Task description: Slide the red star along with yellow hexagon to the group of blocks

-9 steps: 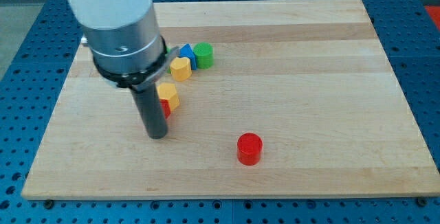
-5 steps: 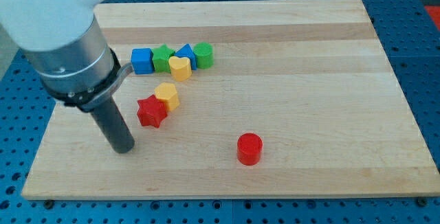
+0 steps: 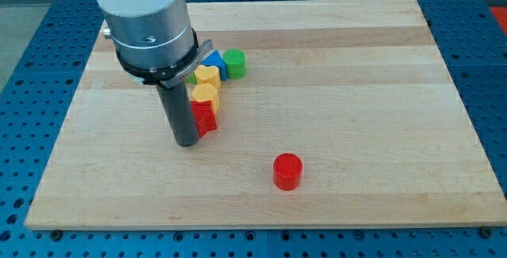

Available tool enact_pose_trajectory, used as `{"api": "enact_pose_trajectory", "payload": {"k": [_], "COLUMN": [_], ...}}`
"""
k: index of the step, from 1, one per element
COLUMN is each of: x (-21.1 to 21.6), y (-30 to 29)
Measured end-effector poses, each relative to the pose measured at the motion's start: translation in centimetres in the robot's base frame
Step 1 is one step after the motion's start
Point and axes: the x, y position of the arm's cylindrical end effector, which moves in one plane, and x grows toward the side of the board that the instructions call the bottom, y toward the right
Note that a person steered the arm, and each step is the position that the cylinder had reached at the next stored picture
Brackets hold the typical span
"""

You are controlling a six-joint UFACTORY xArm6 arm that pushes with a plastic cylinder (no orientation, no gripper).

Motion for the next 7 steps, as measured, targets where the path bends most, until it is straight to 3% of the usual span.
{"api": "enact_pose_trajectory", "payload": {"k": [6, 7], "x": [-1.4, 2.8], "y": [0.0, 0.0]}}
